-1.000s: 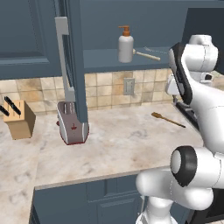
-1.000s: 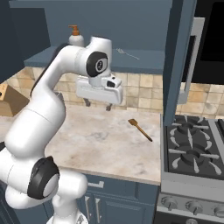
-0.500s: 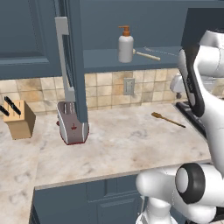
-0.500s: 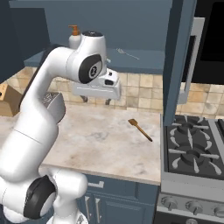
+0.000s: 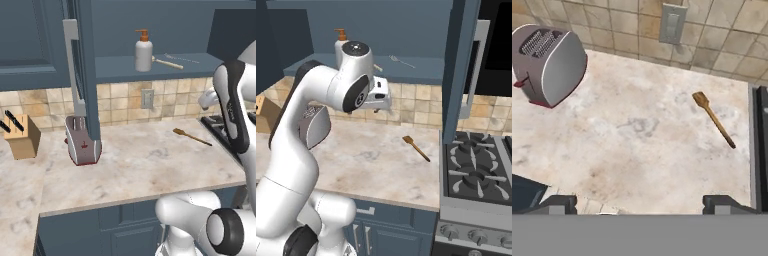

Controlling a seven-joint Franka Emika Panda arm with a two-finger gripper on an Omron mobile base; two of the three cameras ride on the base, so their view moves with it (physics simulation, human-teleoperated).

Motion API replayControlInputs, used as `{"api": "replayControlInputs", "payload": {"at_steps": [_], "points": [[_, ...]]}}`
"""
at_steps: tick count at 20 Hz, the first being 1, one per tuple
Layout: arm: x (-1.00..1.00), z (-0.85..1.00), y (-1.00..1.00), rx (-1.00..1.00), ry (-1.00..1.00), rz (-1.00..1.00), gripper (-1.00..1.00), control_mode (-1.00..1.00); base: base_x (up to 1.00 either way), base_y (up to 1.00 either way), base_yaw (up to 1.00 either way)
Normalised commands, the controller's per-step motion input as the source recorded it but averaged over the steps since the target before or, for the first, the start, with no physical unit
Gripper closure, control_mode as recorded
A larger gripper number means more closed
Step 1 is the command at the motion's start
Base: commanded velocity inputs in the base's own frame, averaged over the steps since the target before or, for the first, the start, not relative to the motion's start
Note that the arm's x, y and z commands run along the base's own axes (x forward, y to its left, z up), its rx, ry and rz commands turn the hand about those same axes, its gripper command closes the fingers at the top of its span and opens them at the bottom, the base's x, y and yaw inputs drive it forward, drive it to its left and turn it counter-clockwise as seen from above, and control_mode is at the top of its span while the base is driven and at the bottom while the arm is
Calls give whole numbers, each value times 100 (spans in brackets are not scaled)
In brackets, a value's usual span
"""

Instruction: Pick the dish brush and soap dispenser from the cabinet and place them on the counter.

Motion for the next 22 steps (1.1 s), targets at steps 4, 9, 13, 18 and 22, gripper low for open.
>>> {"api": "replayControlInputs", "payload": {"at_steps": [4, 9, 13, 18, 22], "points": [[9, 21, 1, -6, -6, 2, -100, -100, 0, 0, 0], [19, 19, 6, -1, -2, 0, -100, -100, 0, 0, 0], [30, 4, 8, 1, -6, -2, -100, -100, 0, 0, 0], [43, 8, 10, 2, -1, -3, -100, -100, 0, 0, 0], [36, 19, 9, 3, -2, 0, -100, -100, 0, 0, 0]]}}
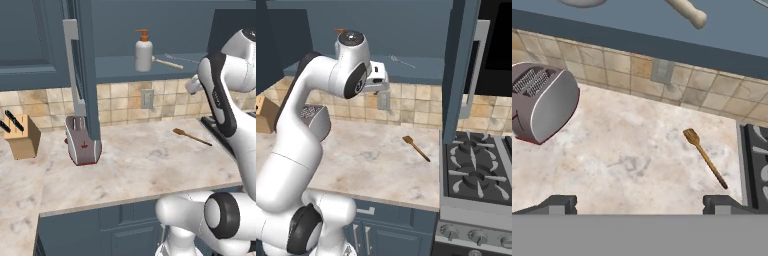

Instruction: Pick the dish brush and soap dispenser from the cabinet and place them on the counter.

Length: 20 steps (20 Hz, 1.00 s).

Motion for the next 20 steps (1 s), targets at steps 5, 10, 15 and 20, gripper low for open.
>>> {"api": "replayControlInputs", "payload": {"at_steps": [5, 10, 15, 20], "points": [[32, 26, 7, 1, -2, 0, -100, -100, 0, 0, 0], [31, 10, 0, 0, 0, 0, -100, -100, 0, 0, 0], [31, 1, -6, 0, 0, 0, -100, -100, 0, 0, 0], [33, 10, -3, 0, -3, 2, -100, -100, 0, 0, 0]]}}
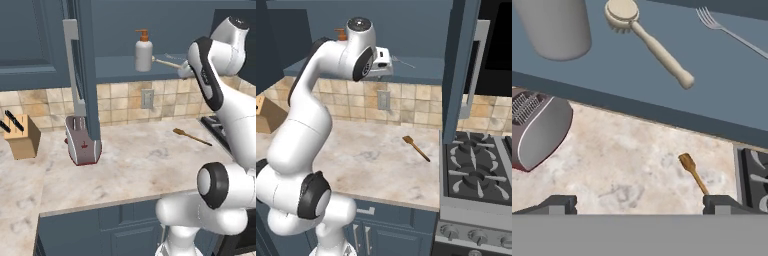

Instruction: Pick the dish brush and soap dispenser from the cabinet and place them on the counter.

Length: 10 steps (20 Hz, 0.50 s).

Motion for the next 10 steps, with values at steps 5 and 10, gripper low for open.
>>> {"api": "replayControlInputs", "payload": {"at_steps": [5, 10], "points": [[30, 21, -4, 2, -3, 5, -100, -100, 0, 0, 0], [29, 20, -10, 1, -5, 6, -100, -100, 0, 0, 0]]}}
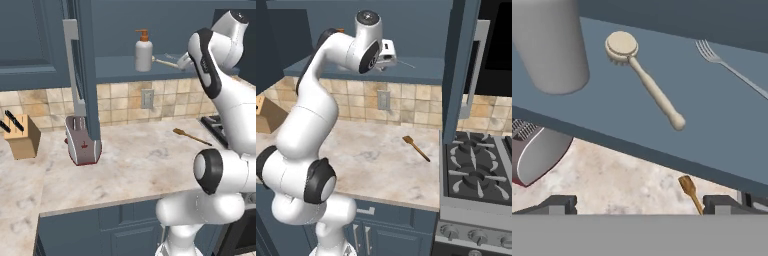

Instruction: Pick the dish brush and soap dispenser from the cabinet and place them on the counter.

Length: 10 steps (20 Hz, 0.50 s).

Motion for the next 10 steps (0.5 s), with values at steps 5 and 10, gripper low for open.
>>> {"api": "replayControlInputs", "payload": {"at_steps": [5, 10], "points": [[35, 5, -13, 0, -4, 4, -100, -100, 0, 0, 0], [32, -4, -8, 0, 0, 5, -100, -100, 0, 0, 0]]}}
